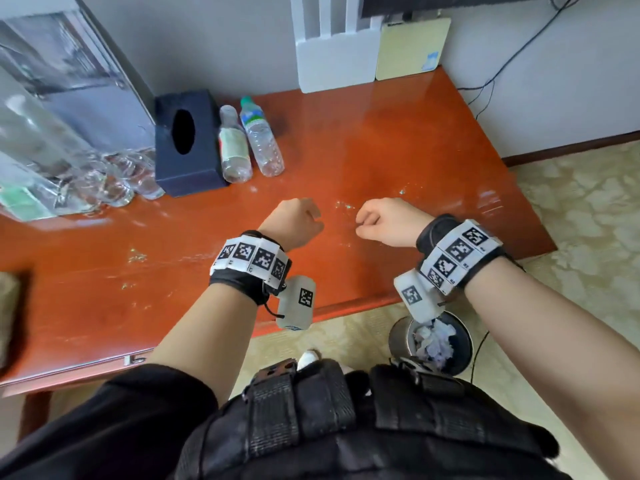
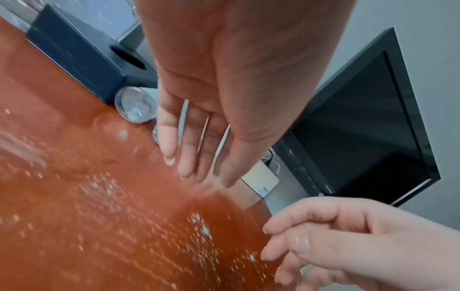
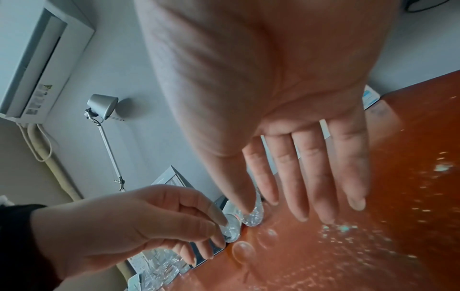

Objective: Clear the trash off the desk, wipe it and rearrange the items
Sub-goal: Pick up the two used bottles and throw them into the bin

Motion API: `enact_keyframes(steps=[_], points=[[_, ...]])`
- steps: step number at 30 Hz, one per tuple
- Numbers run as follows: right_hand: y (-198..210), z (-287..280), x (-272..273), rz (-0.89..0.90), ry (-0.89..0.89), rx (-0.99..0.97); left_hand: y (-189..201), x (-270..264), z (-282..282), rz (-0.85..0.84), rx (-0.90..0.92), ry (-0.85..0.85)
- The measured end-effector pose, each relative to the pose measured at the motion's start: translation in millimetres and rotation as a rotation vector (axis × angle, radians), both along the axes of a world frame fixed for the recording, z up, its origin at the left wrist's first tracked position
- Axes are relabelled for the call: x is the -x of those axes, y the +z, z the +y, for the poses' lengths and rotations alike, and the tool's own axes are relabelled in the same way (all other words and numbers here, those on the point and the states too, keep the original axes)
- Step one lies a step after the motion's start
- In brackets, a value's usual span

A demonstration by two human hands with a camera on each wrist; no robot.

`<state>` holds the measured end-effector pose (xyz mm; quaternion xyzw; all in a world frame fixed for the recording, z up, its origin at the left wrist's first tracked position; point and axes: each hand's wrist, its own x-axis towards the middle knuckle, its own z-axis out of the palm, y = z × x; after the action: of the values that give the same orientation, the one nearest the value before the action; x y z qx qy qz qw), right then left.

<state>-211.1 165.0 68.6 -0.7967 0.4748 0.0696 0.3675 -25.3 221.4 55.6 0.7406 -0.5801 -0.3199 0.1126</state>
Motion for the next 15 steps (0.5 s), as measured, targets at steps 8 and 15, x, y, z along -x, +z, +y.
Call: enact_keyframes(steps=[8, 15], points=[[11.0, -5.0, -87.4, 0.051, 0.052, -0.017, 11.5, -91.2, -2.1, -0.015, 0.034, 0.024], [13.6, -17.9, -124.2, 0.06, 0.077, -0.013, 6.2, -123.5, -3.0, 0.016, 0.018, 0.104]])
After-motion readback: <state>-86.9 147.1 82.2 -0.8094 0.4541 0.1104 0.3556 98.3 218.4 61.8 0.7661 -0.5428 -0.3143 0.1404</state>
